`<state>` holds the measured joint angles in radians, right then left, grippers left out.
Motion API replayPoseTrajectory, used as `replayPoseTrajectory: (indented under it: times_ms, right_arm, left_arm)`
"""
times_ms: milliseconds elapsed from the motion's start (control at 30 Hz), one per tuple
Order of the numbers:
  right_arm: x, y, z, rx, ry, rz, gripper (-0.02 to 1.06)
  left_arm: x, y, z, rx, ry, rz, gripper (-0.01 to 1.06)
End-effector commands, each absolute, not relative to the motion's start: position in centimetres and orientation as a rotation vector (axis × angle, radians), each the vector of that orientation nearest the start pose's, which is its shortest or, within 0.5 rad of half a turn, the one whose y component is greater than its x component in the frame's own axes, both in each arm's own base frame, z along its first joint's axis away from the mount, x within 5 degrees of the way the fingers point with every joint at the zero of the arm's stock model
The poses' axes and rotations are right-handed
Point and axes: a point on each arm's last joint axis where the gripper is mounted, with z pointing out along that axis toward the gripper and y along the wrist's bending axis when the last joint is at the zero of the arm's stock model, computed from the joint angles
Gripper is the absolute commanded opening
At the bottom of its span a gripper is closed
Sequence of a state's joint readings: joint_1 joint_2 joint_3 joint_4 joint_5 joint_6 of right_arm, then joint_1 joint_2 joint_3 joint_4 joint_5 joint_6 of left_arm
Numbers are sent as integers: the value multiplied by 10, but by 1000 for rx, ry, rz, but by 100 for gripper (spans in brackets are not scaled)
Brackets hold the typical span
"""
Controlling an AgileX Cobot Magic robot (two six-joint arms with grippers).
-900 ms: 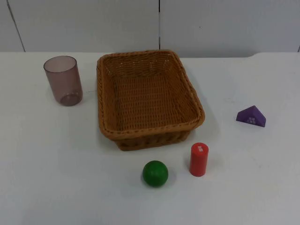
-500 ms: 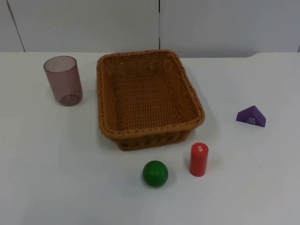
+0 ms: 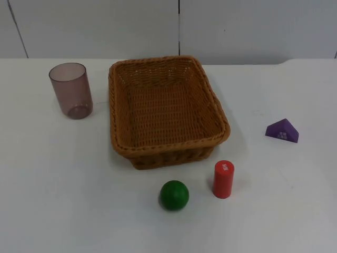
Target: Pick up the basket with the left hand and place the triangular block into the basket with the right hand.
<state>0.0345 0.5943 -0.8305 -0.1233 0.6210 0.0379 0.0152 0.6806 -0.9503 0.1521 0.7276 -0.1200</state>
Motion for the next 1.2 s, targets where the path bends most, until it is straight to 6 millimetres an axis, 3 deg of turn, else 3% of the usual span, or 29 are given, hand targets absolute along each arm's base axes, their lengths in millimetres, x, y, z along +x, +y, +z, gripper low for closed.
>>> replayPoseTrajectory:
  times_ms: [0,167,267,333,567,633,700,900,1033,1067,1167]
  right_arm:
    - [123,-2,398,-36,1848,-81,105]
    - [158,-1,411,-40,1879,-81,105]
    - [182,0,410,-44,1925,-82,105]
    - [188,0,408,-45,1940,-83,105]
    - [222,2,392,-40,2023,-69,105]
    - [231,2,384,-15,2060,-55,105]
    - [235,2,379,-12,2083,-52,105]
    - [245,3,368,-2,2138,-36,105]
    - [244,3,366,-18,2166,-50,105]
    - [244,3,366,-18,2166,-50,105]
    - [243,3,365,-17,2180,-51,105]
  left_arm:
    - [138,8,413,-98,1933,56,105]
    - [173,7,408,-108,2008,20,105]
    - [198,5,393,-120,2080,-8,105]
    - [203,5,390,-124,2090,-16,105]
    - [239,-4,361,-203,2210,-191,105]
    - [252,-11,343,-152,2312,-214,105]
    - [254,-13,340,-144,2326,-220,105]
    - [284,-62,294,35,2478,-284,105]
    - [309,-89,253,-14,2554,-363,105]
    - [309,-89,253,-14,2554,-363,105]
    - [324,-101,222,-62,2647,-437,105]
